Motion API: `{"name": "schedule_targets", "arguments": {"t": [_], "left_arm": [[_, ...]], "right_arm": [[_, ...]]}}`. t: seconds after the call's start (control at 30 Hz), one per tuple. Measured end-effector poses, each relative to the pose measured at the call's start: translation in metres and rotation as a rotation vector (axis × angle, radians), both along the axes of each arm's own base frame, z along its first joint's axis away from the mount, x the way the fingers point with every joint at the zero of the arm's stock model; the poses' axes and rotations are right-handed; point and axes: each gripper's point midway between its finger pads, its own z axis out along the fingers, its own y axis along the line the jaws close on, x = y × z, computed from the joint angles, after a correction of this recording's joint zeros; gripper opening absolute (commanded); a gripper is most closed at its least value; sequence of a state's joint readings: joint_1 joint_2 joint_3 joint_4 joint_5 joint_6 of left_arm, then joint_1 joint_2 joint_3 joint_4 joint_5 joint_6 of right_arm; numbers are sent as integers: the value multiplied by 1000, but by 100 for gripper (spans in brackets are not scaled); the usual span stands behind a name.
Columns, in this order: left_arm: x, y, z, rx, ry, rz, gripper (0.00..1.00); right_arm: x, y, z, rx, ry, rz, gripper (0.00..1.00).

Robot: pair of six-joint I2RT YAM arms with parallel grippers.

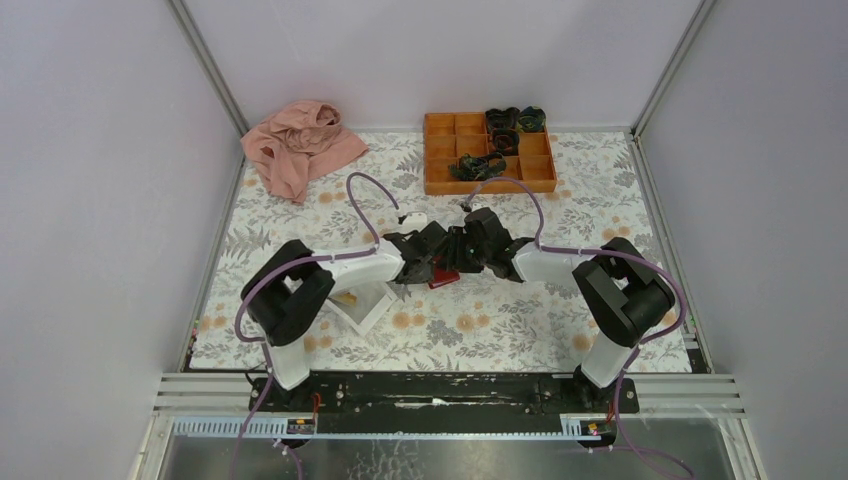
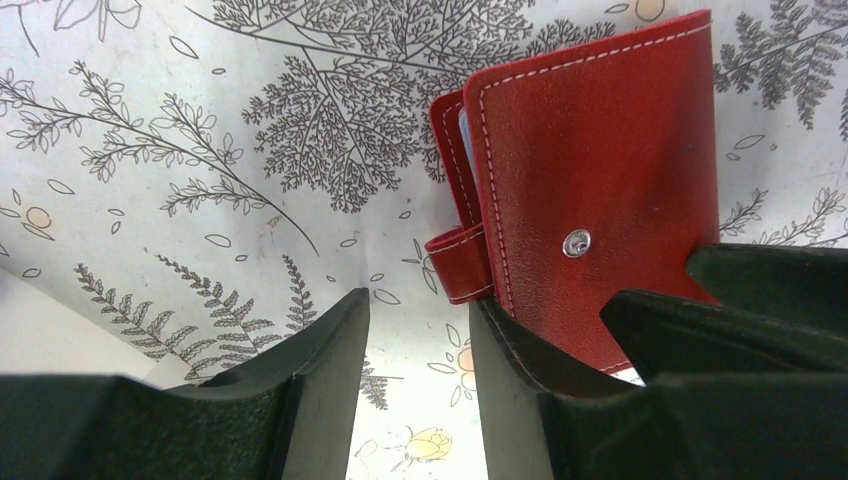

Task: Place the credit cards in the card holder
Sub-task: Close the card holder at the center of the board.

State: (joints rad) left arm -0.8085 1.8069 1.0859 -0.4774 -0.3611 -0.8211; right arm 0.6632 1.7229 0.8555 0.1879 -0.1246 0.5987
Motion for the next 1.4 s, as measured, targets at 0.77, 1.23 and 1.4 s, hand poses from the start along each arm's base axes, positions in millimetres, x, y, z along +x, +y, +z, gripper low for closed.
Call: {"name": "schedule_targets", "arguments": {"t": [0.77, 1.23, 1.4], "left_arm": [[15, 4, 13, -40, -168, 69, 52], [19, 17, 13, 15, -211, 115, 54], [19, 22, 12, 34, -218, 133, 53]], "right_arm": [[0, -1, -2, -26, 12, 14, 51], [2, 2, -2, -27, 20, 17, 51], [2, 2, -3, -27, 22, 19, 51]]}}
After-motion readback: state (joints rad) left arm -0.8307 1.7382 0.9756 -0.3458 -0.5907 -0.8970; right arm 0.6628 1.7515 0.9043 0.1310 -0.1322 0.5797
